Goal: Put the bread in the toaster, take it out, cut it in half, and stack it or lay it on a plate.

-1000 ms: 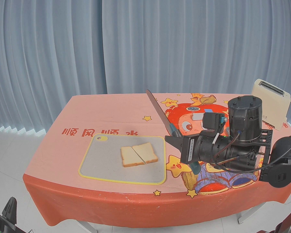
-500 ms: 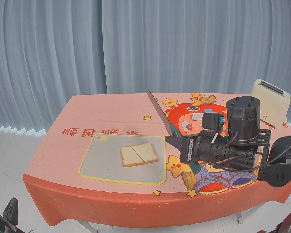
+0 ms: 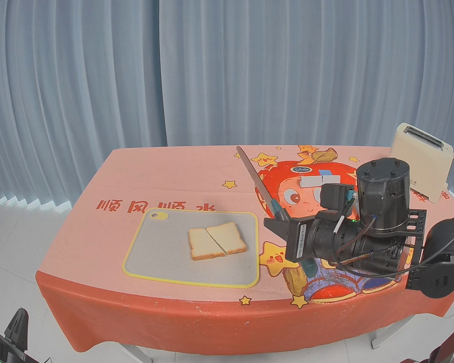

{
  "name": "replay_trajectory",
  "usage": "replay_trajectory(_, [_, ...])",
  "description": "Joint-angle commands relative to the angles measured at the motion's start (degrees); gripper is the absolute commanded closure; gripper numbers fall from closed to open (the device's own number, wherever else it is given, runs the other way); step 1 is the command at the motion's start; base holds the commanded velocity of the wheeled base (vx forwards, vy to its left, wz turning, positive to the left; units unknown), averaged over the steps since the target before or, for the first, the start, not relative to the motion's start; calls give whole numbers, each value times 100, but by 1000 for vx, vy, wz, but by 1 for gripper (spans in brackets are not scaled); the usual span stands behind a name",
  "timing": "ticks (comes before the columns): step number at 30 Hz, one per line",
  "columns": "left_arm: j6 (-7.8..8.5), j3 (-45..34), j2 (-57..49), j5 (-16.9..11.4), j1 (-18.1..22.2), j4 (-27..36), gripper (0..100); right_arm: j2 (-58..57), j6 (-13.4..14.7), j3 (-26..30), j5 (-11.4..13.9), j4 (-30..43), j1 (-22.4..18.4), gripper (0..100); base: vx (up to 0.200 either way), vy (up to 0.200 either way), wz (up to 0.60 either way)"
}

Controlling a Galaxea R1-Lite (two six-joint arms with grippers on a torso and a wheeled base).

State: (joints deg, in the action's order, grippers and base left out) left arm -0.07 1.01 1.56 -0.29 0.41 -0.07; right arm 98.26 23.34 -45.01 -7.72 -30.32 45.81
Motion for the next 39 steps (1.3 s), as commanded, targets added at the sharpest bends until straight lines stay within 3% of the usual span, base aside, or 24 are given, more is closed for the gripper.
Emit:
replay_trajectory(1, [-1, -101, 29, 3, 2, -1, 100, -105, 30, 54, -2, 0, -46, 100, 0, 0, 0])
replay_trajectory(4, [-1, -101, 29, -6, 2, -1, 100, -228, 56, 168, 77, 0, -143, 100, 0, 0, 0])
replay_trajectory(20, [7, -101, 29, 20, -6, 7, 100, -826, 30, 581, 7, 0, -46, 100, 0, 0, 0])
replay_trajectory(34, [7, -101, 29, 3, -6, 7, 100, -852, 223, 572, 42, -9, 42, 100, 0, 0, 0])
replay_trajectory(39, [7, -101, 29, 12, -6, 7, 100, -790, 434, 563, 33, 0, 147, 100, 0, 0, 0])
